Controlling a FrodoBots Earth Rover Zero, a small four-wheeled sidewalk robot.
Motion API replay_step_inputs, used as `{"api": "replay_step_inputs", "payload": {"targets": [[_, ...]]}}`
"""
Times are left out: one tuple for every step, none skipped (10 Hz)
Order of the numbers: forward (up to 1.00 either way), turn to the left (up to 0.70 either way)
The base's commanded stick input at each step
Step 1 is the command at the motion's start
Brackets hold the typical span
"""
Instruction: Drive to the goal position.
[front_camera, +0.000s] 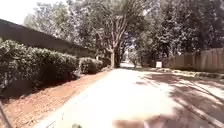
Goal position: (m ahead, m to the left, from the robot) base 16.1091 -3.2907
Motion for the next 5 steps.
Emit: {"api": "replay_step_inputs", "payload": {"targets": [[0.70,0.00],[0.70,0.00],[0.70,0.00],[0.70,-0.11],[0.70,-0.26]]}}
